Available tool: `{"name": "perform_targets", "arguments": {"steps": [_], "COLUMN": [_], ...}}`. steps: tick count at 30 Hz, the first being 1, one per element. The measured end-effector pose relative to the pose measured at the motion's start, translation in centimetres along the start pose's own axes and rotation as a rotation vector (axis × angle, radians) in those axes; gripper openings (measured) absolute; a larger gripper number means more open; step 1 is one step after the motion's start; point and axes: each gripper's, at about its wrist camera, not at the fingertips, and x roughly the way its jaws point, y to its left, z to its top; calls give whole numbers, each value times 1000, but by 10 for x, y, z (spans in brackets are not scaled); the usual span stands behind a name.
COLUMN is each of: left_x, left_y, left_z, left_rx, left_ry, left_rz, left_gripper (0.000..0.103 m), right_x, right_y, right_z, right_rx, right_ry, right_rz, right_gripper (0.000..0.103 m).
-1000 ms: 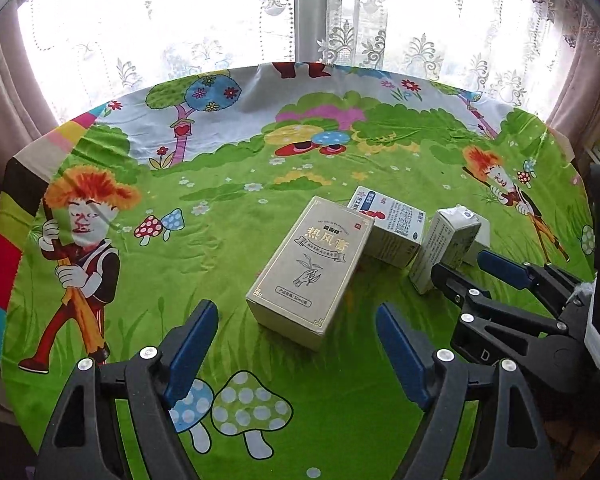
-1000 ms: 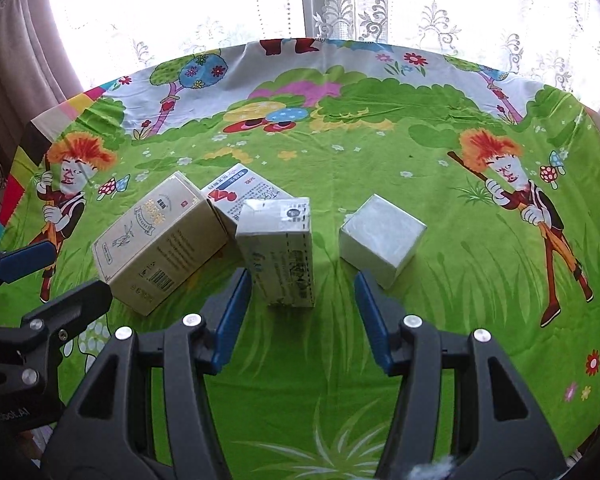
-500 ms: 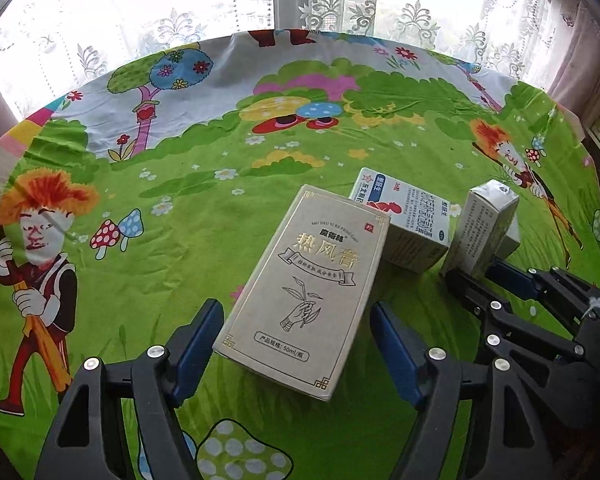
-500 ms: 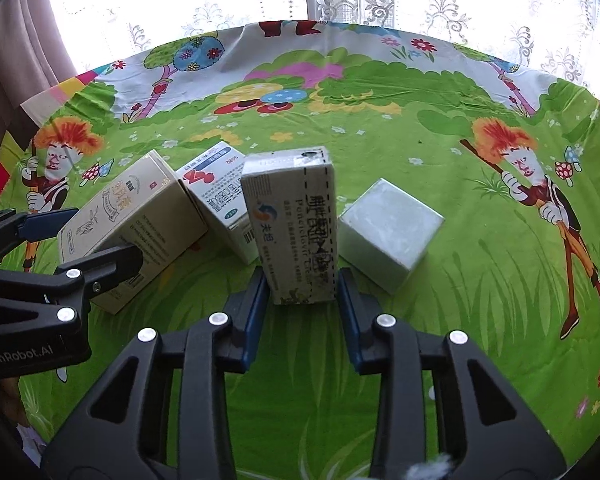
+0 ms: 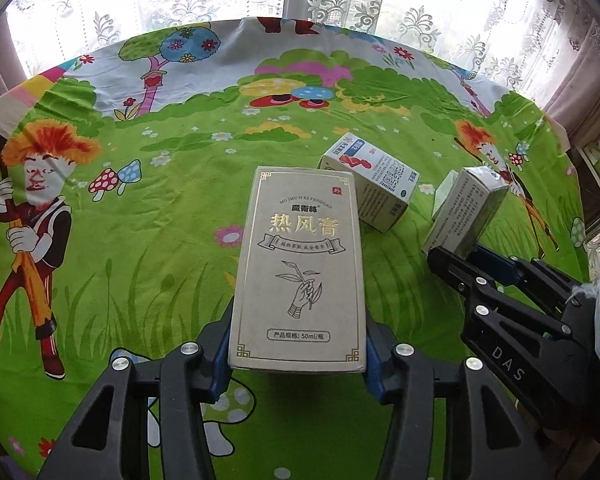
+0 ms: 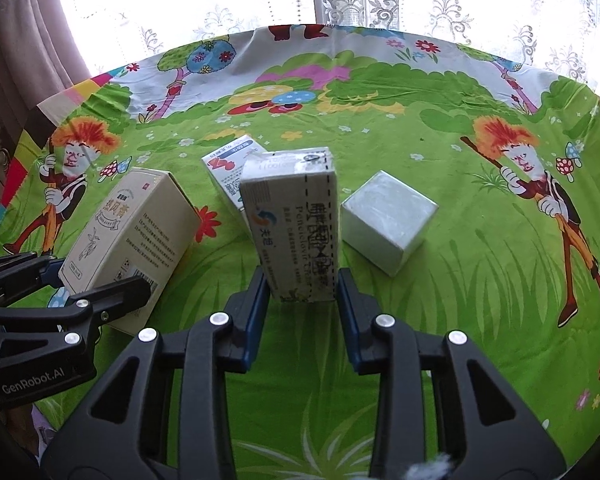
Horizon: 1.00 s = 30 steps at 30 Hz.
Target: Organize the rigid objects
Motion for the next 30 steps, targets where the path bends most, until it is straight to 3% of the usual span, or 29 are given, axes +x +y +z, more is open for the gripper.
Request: {"name": "perform_targets", "arguments": {"steps": [15, 30], "left_x": [-62, -125], "left_y": [1, 34], "left_z": [-60, -135], "left_rx": [-111, -258], "left_ry": [-69, -146], "left_rz": [-15, 18], "left_gripper": [52, 52], "right_x": [-57, -129], "right_y": [9, 87], "right_z": [-17, -42], "right_rx": [-37, -194], "right_ry": [-12, -57], "right_rz": [74, 202], "right_gripper": [38, 38]}}
